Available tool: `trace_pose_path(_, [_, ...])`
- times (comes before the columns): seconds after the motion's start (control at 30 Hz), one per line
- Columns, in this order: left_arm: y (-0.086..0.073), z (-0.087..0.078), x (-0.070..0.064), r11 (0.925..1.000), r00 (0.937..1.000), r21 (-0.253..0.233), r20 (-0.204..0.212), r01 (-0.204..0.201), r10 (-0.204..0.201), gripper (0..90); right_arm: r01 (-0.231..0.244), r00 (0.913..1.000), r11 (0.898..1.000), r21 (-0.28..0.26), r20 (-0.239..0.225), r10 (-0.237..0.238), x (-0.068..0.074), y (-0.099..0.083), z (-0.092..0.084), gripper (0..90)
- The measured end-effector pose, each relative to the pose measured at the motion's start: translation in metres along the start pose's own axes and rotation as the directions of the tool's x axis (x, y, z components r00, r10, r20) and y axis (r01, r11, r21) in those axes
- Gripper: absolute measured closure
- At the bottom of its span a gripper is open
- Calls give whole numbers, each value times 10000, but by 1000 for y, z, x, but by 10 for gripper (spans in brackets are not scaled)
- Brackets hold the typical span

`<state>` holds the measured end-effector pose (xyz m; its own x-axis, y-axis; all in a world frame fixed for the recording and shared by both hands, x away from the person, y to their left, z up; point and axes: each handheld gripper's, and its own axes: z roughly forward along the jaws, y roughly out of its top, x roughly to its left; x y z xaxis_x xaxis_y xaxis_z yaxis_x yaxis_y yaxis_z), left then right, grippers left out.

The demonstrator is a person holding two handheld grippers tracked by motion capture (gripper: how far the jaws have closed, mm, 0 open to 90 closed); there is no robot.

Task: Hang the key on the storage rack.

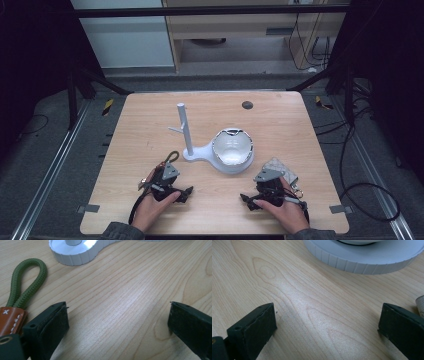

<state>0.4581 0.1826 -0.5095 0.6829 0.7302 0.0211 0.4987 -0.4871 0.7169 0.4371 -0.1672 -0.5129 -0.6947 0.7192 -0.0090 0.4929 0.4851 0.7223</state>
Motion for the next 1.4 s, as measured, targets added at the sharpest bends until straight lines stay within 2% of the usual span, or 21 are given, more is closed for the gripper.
trace_pose_path(0.37, [-1,-2,1,10000,9999,-11,132,-76,76,32,0,10000,10000,-1,-11,0,0,0,0,13])
trace_pose_path(0.47, [0,-10,2,9997,9995,-177,269,-184,189,41,-1,10000,10000,0,-11,1,0,0,0,13])
trace_pose_path(0.6, [2,-18,8,9994,9996,-265,159,-228,232,56,0,10000,10000,-15,-18,0,0,0,0,13])
trace_pose_path(0.73, [8,-30,28,9996,9994,104,-224,-275,277,74,-8,10000,10000,-3,-11,8,0,0,0,13])
trace_pose_path(0.8, [11,-33,38,9987,9989,444,-394,-248,265,73,-7,10000,10000,-3,-12,7,0,0,0,14])
trace_pose_path(0.83, [13,-34,49,9971,9992,755,-403,25,6,73,-16,10000,10000,-2,-11,16,0,0,0,14])
trace_pose_path(0.87, [13,-34,49,9971,9992,755,-403,25,6,78,-16,10000,10000,-2,-11,16,0,0,0,14])
trace_pose_path(0.9, [14,-35,54,9960,9989,871,-454,184,-144,78,-13,10000,10000,-2,-13,13,0,0,0,14])
trace_pose_path(1.0, [16,-35,65,9931,9981,1146,-587,268,-202,91,4,10000,10000,4,-18,-4,0,0,0,14])
trace_pose_path(1.17, [21,-36,77,9857,9979,1658,-617,289,-189,112,21,10000,10000,-3,-17,-21,0,0,0,13])
trace_pose_path(1.4, [27,-33,83,9787,9980,2020,-589,364,-250,167,19,10000,10000,-1,-19,-19,0,0,0,13])
